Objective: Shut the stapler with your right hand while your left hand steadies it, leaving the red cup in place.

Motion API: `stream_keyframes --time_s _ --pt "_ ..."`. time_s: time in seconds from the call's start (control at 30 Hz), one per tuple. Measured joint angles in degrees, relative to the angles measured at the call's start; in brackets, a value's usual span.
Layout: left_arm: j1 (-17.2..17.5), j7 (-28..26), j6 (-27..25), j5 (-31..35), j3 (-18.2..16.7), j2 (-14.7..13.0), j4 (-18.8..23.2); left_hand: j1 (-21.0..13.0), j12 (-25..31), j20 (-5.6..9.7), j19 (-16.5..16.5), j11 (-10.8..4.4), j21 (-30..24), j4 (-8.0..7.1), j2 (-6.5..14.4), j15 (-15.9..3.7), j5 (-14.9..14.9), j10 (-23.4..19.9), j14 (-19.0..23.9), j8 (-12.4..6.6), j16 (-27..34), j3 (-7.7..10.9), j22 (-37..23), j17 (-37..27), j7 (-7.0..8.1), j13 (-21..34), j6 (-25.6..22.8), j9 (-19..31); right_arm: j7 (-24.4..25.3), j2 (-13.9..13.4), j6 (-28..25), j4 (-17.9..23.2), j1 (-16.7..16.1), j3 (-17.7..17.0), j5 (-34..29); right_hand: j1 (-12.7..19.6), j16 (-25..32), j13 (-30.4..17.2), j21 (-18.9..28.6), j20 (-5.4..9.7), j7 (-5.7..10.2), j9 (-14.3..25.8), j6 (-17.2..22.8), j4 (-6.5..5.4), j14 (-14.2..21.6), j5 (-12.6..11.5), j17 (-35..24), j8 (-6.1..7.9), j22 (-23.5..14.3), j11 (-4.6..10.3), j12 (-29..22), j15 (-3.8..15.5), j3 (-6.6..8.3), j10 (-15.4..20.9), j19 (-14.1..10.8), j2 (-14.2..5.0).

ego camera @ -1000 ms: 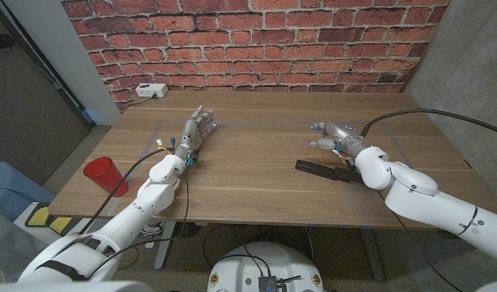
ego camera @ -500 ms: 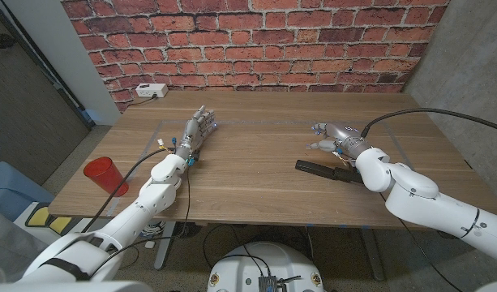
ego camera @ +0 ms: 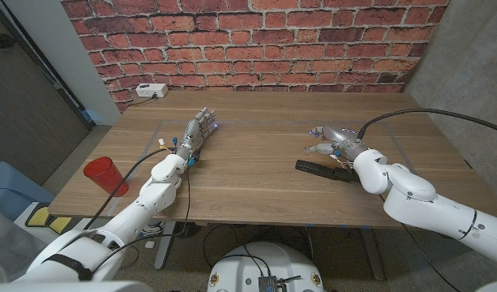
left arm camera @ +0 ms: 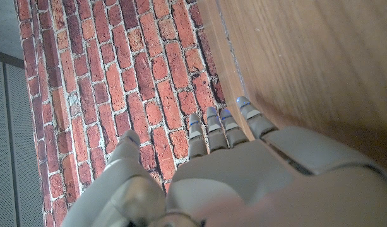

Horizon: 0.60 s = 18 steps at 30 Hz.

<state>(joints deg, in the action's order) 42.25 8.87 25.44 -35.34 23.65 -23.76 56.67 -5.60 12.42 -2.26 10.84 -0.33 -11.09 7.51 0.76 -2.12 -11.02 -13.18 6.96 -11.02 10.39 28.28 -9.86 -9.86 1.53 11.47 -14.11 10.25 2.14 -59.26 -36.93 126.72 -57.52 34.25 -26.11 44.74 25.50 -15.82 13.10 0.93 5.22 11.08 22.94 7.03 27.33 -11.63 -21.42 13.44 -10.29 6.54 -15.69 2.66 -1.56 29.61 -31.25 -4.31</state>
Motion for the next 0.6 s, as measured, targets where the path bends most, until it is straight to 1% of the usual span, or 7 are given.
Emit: stream_keyframes --time_s 0.07,0.13,0.17,0.23,0.3,0.47,0.6 --pt "-0.05 0.0 0.0 0.0 0.0 0.03 -0.1 0.0 0.0 0.0 0.0 0.0 0.0 0.14 0.0 0.0 0.0 0.0 0.0 0.0 0.0 0.14 0.0 0.0 0.0 0.0 0.0 0.0 -0.3 0.0 -0.11 0.0 0.0 0.0 -0.47 0.0 0.0 -0.03 0.15 0.44 0.0 0.0 0.0 0.0 0.0 0.0 -0.25 0.0 0.0 -0.1 0.0 0.0 0.0 0.1 -0.44 0.0" --pt "-0.09 0.0 0.0 0.0 0.0 0.1 -0.3 0.0 0.0 0.0 0.0 0.0 0.0 0.14 0.0 0.0 0.0 0.0 0.0 0.0 0.0 0.14 0.0 0.0 0.0 0.0 0.0 0.0 -0.77 0.0 -0.32 0.0 0.0 0.0 -1.16 0.0 0.02 -0.03 0.15 0.51 0.0 0.0 0.0 0.0 0.0 0.0 -0.27 0.0 -0.26 -0.1 0.0 0.0 0.0 0.09 -0.51 0.0" --pt "-0.1 0.51 0.38 -0.03 0.0 0.12 -0.35 -0.32 0.0 0.0 0.0 0.0 0.0 0.14 -0.22 0.0 0.0 0.0 0.0 0.0 0.0 0.14 0.0 0.0 0.0 0.0 0.0 0.0 -0.88 0.15 -0.37 0.57 0.53 1.38 -1.35 0.0 0.34 -0.03 0.15 0.49 0.0 0.0 0.0 0.0 0.0 0.0 -0.27 0.0 -0.27 -0.1 0.0 0.0 0.0 0.09 -0.9 0.0" --pt "-0.18 0.51 0.38 -0.03 -0.01 0.21 -0.62 -0.61 0.0 0.0 0.0 0.0 0.0 0.14 0.0 0.0 0.0 0.0 0.0 0.0 0.0 0.14 0.0 0.0 0.0 0.0 0.0 0.0 -1.31 0.15 -0.51 0.57 0.53 1.38 -1.85 0.0 0.45 -0.03 0.36 0.66 -0.22 0.0 0.21 0.0 0.0 0.0 -0.53 0.0 -0.27 -0.1 0.0 0.0 0.0 0.09 -1.27 0.0" --pt "-0.29 0.51 0.38 -0.03 -0.02 0.34 -0.96 -0.62 0.0 0.0 0.0 0.0 0.0 0.14 0.0 0.0 0.0 0.0 0.0 0.0 0.0 0.14 0.0 0.0 0.0 0.0 0.0 0.0 -1.61 0.15 -0.62 0.57 0.53 1.38 -2.26 0.0 0.45 -0.28 0.68 1.36 -0.21 0.0 0.2 0.0 0.45 0.0 -0.53 0.0 -0.27 -0.1 0.0 0.0 0.0 0.09 -1.97 0.0" --pt "-0.65 1.59 1.22 -0.57 -0.09 0.82 -2.04 -0.61 0.0 0.0 0.0 0.0 0.0 0.32 0.0 0.0 0.07 0.0 0.0 0.0 0.0 0.32 -0.01 -0.01 0.0 0.0 0.0 0.0 -2.23 0.35 -0.89 0.98 0.41 1.85 -2.98 0.0 0.45 -0.3 1.33 2.43 -0.21 0.0 0.2 0.0 0.72 0.0 -0.53 0.0 -0.26 -0.1 0.0 0.1 0.0 0.09 -3.94 0.0" --pt "-0.93 2.23 1.66 -0.9 -0.17 1.21 -2.96 -0.84 0.0 0.0 0.0 0.0 0.0 0.37 -0.22 0.0 0.22 0.0 0.0 -0.01 0.0 0.38 -0.01 -0.01 0.0 0.0 0.0 0.0 -2.67 0.54 -1.22 1.13 0.14 1.9 -3.53 0.0 0.2 -0.56 2.42 2.67 -0.41 0.26 0.4 0.0 1.65 0.28 -0.46 0.0 -0.26 -0.1 0.0 0.22 0.0 0.09 -6.99 0.0"
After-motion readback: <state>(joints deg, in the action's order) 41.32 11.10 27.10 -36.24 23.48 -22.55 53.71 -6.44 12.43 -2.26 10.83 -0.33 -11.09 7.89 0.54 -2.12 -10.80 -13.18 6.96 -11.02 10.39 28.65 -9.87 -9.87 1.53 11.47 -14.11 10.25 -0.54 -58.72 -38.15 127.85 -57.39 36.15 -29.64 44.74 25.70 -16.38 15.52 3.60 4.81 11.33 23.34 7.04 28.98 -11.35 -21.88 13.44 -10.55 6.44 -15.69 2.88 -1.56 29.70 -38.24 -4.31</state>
